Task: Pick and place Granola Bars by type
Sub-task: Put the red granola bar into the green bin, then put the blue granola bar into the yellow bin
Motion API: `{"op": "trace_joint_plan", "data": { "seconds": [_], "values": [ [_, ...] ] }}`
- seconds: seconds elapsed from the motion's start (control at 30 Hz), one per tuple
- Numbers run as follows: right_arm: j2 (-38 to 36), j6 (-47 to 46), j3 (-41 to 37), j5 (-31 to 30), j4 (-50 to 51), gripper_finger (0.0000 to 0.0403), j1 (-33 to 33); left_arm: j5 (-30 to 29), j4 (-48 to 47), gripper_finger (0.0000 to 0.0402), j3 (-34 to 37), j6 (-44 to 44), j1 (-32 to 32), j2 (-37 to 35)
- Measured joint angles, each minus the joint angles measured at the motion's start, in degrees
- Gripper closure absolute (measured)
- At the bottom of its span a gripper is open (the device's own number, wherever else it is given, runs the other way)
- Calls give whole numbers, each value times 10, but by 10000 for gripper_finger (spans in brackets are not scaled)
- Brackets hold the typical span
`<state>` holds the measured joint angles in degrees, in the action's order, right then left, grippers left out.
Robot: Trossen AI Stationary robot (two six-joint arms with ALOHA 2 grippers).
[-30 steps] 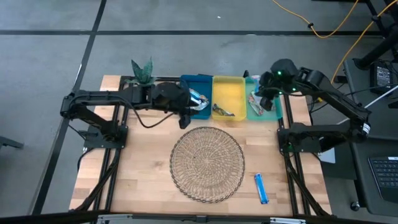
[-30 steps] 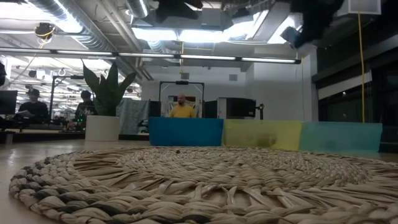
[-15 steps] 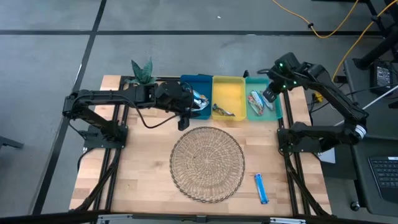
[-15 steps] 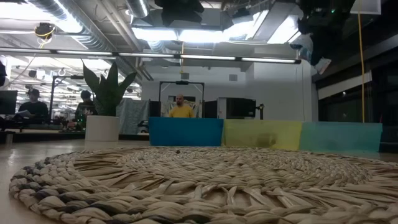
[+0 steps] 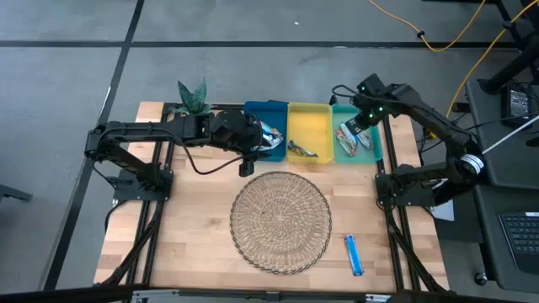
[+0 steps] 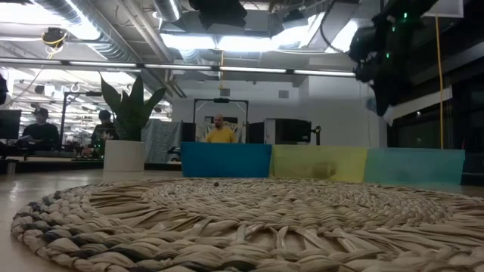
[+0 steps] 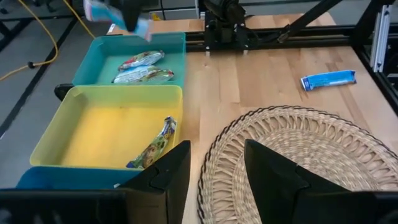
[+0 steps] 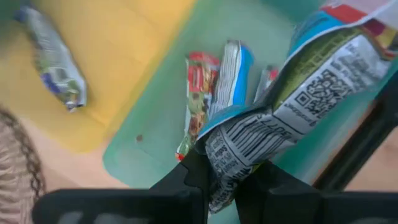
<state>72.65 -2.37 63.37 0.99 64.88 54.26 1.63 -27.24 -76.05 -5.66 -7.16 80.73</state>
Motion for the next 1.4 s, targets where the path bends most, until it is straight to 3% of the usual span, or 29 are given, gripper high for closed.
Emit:
{"op": "trace_joint_plan", "data": {
  "seconds": [0.23, 0.5, 1.07, 1.4],
  "values": [
    [5, -38, -115, 0, -56, 336, 0, 0, 0, 258, 0, -7, 0, 0],
    [5, -53, -207, 0, -96, 353, 0, -1, 0, 258, 0, -26, -1, 0],
    [6, -63, -212, -5, -111, 326, 25, 13, 7, 258, 0, -25, -1, 0],
    [6, -61, -211, 13, -111, 245, 25, 13, 5, 258, 0, -20, -1, 0]
  ]
}}
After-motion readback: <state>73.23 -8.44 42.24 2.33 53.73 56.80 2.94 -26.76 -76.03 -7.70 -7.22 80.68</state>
